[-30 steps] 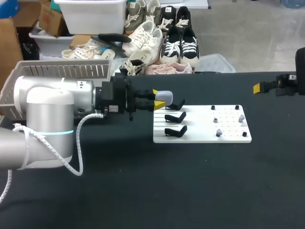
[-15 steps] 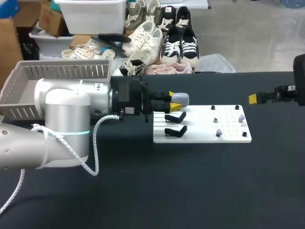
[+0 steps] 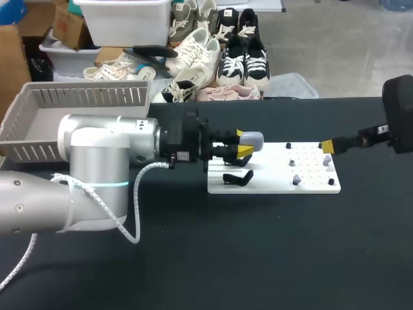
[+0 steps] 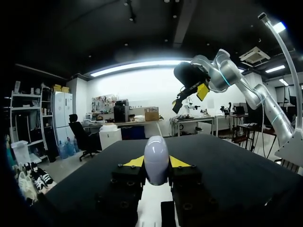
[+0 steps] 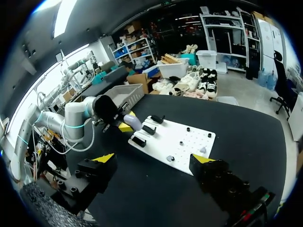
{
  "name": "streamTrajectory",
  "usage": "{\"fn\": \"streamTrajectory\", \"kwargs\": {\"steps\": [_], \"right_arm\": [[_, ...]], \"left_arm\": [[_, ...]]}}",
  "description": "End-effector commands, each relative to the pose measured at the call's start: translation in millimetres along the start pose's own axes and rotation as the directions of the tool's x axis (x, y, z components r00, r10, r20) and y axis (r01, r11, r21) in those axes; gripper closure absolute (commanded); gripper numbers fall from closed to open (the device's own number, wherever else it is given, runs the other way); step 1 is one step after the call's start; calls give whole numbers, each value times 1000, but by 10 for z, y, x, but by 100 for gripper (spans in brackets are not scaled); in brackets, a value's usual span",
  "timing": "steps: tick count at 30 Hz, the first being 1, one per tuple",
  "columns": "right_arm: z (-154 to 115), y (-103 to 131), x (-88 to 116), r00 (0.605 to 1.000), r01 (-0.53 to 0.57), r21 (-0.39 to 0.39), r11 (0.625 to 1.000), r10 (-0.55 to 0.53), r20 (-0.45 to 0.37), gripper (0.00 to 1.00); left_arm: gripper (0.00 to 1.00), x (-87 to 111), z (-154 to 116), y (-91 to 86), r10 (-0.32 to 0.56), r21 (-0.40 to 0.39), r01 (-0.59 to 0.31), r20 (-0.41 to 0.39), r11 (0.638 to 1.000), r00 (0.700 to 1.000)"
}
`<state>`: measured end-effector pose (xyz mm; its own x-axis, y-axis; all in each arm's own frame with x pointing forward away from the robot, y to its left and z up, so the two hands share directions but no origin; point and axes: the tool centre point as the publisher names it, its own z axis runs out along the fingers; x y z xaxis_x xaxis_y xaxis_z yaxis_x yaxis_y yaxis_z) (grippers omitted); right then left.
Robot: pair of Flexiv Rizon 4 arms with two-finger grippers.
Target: Pick up each earbud case from the left stands, insert the matching earbuds, close the lid, and place the case in the box.
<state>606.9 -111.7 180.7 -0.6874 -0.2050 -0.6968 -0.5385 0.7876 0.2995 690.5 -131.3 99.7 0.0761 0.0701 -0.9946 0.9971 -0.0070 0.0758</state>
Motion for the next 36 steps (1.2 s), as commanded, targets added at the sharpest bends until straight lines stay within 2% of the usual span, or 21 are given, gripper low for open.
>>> {"fn": "streamTrajectory", "kwargs": {"steps": [1, 11, 36], "right_arm": [[96, 107, -61, 999, 5, 27, 1000, -4, -37, 0], [305, 229, -67, 990, 7, 53, 999, 1, -141, 0], [391, 326, -8, 982, 8, 60, 998, 3, -190, 0]], "left_arm": [[100, 7, -1, -50, 3, -12, -3, 7, 1000, 1000], [100, 15, 26, -85, -15, 10, 15, 4, 1000, 1000], [100, 57, 112, -122, -50, 53, 49, 19, 997, 999]]}}
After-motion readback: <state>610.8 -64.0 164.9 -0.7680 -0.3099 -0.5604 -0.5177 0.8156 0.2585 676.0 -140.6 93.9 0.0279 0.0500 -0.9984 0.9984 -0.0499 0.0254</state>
